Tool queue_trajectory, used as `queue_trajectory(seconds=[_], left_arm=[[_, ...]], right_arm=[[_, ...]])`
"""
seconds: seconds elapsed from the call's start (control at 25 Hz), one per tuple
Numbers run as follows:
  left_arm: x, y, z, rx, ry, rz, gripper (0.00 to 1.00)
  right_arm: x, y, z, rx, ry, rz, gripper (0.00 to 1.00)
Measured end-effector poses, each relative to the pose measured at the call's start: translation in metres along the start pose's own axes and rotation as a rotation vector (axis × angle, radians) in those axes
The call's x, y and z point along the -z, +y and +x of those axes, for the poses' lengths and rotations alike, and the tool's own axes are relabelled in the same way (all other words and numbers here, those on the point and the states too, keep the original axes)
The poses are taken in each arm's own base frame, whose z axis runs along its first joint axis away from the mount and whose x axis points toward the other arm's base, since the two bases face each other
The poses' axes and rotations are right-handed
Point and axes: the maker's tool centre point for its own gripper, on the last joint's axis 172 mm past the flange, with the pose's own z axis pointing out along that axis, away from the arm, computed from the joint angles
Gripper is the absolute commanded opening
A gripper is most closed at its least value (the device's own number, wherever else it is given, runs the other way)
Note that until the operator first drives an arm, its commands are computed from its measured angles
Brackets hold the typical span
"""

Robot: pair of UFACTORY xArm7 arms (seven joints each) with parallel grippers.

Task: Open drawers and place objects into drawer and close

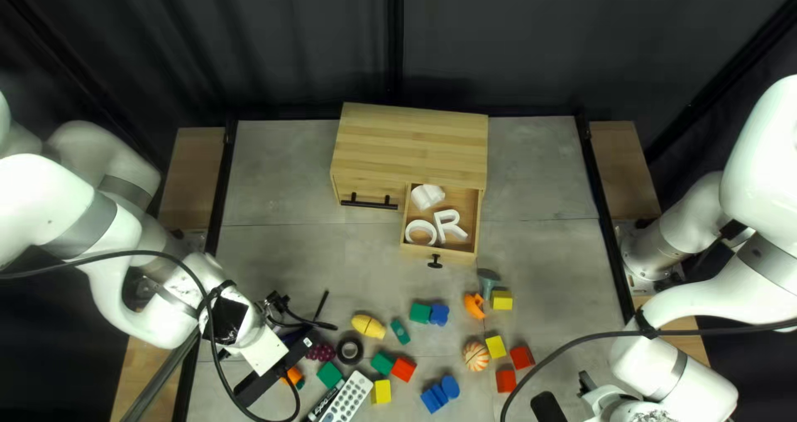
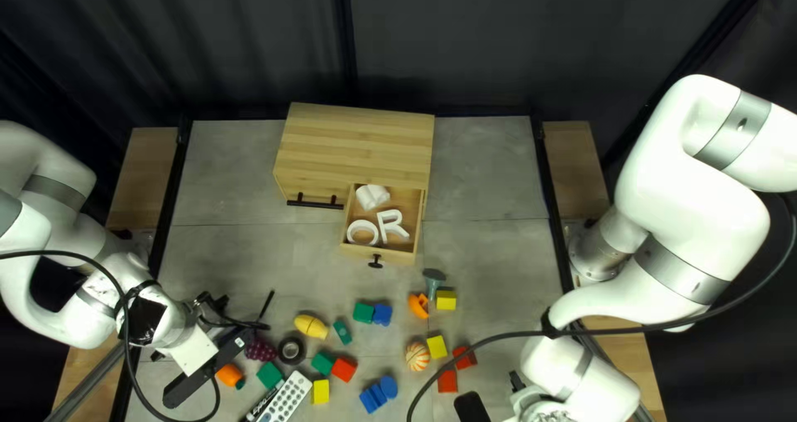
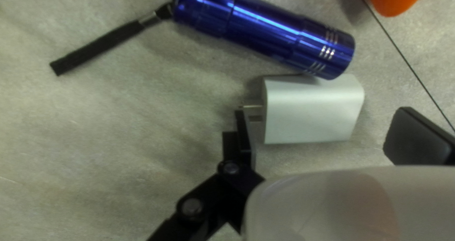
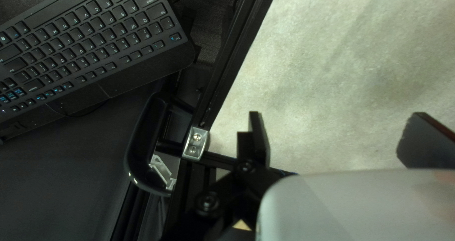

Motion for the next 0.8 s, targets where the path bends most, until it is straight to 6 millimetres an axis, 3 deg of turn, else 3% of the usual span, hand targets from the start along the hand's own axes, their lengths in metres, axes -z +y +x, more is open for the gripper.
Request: queue_trajectory(seconds=[0.08,0.16,0.2,0.44,0.64,0.8], left_arm=[[0.0,0.0,0.0,0.001,0.002,0.001,0.13],[0.0,0.001,0.0,0.002,0.005,0.001,0.11],[0.0,0.001,0.0,0.002,0.006,0.001,0.03],[0.007,0.001,-0.001,0.004,0.011,0.01,0.0],[0.044,-0.001,0.002,0.019,0.013,0.022,0.0],[0.086,-0.009,0.0,0.044,0.002,0.017,0.0]], right_arm=[[0.0,0.0,0.0,0.0,0.0,0.0,1.0],[0.0,0.0,0.0,0.0,0.0,0.0,1.0],[0.0,0.0,0.0,0.0,0.0,0.0,1.0],[0.0,0.0,0.0,0.0,0.0,0.0,1.0],[0.0,0.0,0.0,0.0,0.0,0.0,1.0],[0.0,0.0,0.0,0.0,0.0,0.0,1.0]])
